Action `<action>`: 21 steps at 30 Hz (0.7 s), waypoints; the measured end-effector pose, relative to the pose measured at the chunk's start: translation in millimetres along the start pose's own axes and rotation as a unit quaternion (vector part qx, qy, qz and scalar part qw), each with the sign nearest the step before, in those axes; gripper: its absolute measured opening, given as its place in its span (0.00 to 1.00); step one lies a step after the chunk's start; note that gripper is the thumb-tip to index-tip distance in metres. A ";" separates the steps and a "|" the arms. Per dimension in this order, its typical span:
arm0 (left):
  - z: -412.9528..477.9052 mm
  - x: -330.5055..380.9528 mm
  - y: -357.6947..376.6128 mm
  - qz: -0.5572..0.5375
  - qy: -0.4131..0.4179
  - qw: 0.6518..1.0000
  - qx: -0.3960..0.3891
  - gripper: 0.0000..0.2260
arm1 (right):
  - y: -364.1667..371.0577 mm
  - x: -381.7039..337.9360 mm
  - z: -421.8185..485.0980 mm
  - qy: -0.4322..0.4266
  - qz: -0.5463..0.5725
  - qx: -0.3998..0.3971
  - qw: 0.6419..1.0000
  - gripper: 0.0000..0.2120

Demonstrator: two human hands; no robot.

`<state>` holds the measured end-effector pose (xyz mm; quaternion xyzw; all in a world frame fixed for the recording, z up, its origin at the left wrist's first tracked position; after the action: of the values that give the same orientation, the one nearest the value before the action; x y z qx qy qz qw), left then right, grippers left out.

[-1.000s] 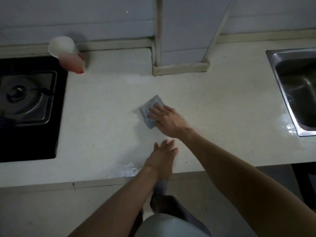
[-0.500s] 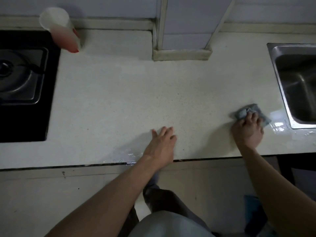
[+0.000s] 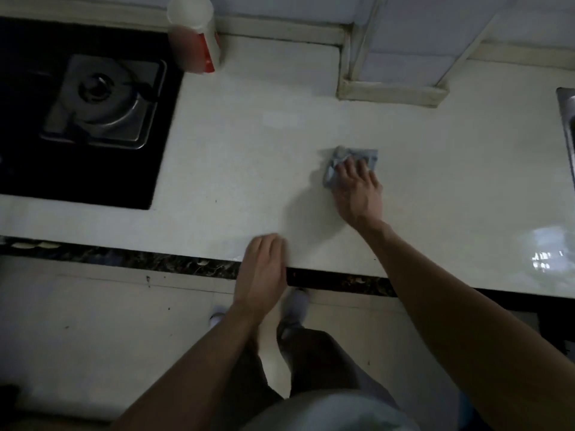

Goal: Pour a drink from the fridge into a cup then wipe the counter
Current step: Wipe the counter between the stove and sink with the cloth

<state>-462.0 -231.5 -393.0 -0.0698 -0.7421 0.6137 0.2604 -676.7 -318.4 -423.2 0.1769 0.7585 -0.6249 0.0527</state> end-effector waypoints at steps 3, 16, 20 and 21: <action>-4.2 -35.6 -12.6 0.053 -0.025 0.998 -0.001 0.18 | 24.9 -63.3 -31.4 -0.167 -0.031 -0.038 0.985 0.28; 17.4 11.7 -2.6 0.024 0.026 0.997 -0.063 0.16 | 7.4 15.5 -117.1 -0.284 0.000 0.044 0.958 0.19; 13.6 13.4 7.5 0.081 0.025 0.992 -0.096 0.20 | -11.5 67.0 -95.1 -0.043 -0.048 0.096 0.993 0.23; 12.8 13.5 7.6 0.087 0.026 0.991 -0.099 0.21 | -13.9 74.2 -91.1 0.029 -0.059 0.098 0.993 0.25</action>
<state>-481.3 -235.2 -397.6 -0.1754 -0.7834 0.5552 0.2176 -737.7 -217.5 -413.1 0.1541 0.7041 -0.6928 -0.0235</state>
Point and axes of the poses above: each hand's wrist, its own z-axis towards the middle knuckle, its own y-axis out of the palm, x = y × z, the point moved 7 cm from there along z, towards the middle knuckle, and after that the axes turned 2 degrees about -y, right-handed, at the moved point
